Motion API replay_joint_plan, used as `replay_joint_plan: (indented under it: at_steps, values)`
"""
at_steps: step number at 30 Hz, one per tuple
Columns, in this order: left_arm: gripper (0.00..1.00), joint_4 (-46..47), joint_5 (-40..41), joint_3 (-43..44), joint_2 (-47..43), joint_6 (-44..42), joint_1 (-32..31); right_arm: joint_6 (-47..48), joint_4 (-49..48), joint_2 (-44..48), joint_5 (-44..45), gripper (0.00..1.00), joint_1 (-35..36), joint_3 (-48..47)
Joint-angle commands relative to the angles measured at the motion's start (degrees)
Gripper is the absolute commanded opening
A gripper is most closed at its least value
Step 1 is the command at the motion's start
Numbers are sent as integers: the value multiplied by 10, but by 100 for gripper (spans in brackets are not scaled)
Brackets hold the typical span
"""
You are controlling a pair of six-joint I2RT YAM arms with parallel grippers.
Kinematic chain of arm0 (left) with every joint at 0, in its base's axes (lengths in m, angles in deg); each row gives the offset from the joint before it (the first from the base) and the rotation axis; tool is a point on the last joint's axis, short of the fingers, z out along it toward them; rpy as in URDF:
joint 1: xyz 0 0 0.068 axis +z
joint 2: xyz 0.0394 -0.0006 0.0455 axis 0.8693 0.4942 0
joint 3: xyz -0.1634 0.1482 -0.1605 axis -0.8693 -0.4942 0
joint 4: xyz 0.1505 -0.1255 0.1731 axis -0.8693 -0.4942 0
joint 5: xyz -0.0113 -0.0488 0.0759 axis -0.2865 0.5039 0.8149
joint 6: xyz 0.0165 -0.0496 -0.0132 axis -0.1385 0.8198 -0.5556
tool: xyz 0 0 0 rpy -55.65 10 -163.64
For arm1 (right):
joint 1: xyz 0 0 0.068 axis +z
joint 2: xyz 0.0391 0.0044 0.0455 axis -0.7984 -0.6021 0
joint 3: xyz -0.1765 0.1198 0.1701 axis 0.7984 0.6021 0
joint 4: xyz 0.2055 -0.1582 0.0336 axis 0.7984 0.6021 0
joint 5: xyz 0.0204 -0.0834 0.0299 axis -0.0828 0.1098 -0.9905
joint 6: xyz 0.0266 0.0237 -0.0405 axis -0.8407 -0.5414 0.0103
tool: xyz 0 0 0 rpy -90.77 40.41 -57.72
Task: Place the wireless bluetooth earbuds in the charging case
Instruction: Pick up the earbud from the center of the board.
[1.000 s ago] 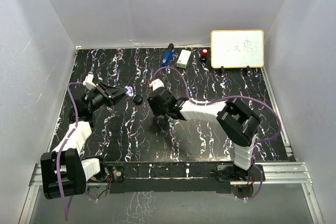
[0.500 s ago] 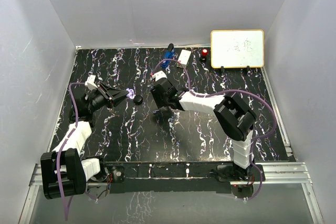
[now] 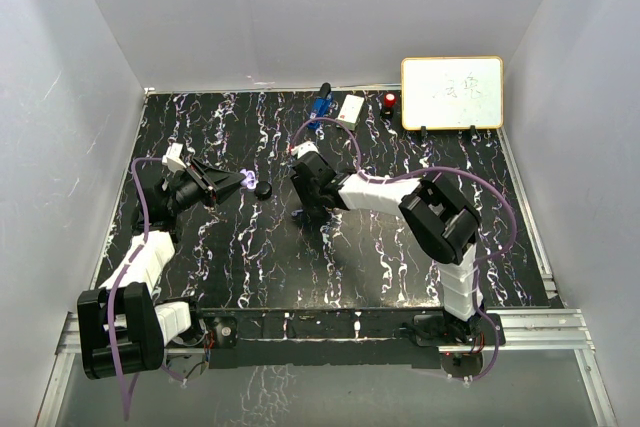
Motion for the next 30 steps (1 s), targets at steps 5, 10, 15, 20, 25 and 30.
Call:
replay_joint_plan:
  at_steps: [5, 10, 15, 20, 25, 30]
  values:
    - [0, -4, -21, 14, -6, -1, 3, 2, -15, -17, -6, 46, -10, -38]
    - [0, -3, -22, 14, -6, 0, 3, 1, -14, -26, -14, 43, -14, -43]
    - [0, -3, -23, 14, -4, 0, 3, 1, -13, -31, -21, 39, -17, -46]
    - [0, -5, -23, 15, -3, -3, 3, 0, -9, -31, -25, 36, -18, -46]
    - [0, -3, -22, 14, -2, -3, 3, 0, -4, -30, -28, 33, -20, -47]
    - [0, -2, -22, 13, -1, -3, 3, -2, -1, -31, -32, 30, -20, -47]
